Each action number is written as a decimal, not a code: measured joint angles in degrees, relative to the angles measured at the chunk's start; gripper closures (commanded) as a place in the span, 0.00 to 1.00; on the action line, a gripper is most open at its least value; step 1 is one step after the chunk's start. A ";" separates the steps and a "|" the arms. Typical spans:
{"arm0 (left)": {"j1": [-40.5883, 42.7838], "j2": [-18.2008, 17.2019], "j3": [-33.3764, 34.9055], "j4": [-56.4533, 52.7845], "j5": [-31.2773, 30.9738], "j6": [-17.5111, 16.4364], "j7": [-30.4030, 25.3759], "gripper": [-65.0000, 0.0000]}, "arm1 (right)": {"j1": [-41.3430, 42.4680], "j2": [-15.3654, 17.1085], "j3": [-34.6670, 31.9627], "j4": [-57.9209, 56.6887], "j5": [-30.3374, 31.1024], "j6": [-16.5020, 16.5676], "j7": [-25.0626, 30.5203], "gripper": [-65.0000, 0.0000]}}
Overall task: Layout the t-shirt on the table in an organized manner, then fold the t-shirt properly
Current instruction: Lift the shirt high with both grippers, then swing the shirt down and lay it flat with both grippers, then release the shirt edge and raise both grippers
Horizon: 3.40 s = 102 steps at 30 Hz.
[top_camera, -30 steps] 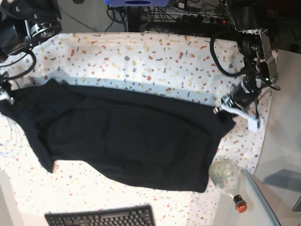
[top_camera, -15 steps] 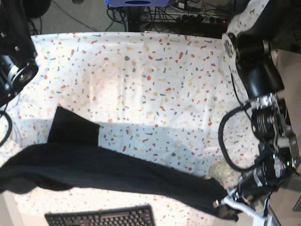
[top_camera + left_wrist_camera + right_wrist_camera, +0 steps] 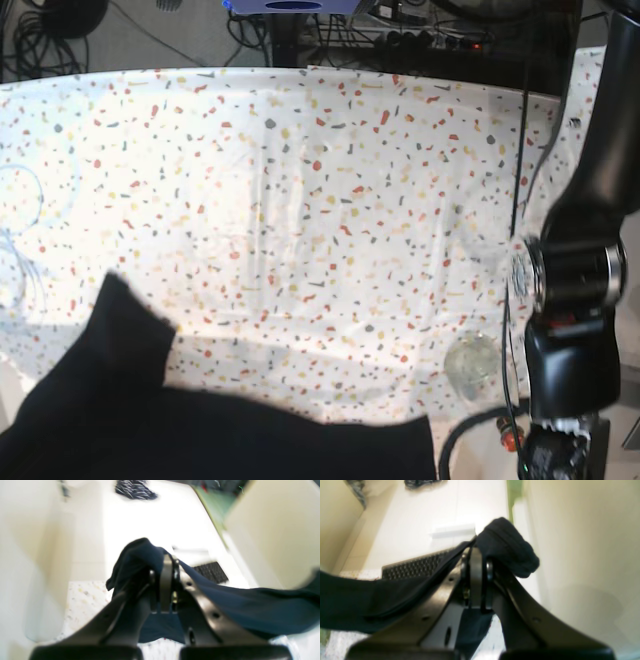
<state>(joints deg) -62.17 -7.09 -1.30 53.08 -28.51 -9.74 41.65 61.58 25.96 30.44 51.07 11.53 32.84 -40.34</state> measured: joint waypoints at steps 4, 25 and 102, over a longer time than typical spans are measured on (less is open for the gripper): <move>-6.64 0.39 -3.32 -0.52 -6.75 -0.74 -1.49 1.00 | 9.99 3.48 -3.32 1.09 1.18 0.11 -0.42 1.00; 53.31 -6.97 1.09 17.38 -12.00 0.37 -4.79 1.00 | -51.39 -14.67 19.06 15.19 0.59 0.24 0.46 1.00; 83.27 -11.63 -9.55 24.98 -14.69 4.37 -10.56 1.00 | -72.57 -18.73 26.53 19.43 1.36 5.79 5.07 1.00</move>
<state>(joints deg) 21.10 -18.72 -10.85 78.06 -43.20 -5.37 31.09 -10.98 7.22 56.97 70.50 12.88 38.63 -35.27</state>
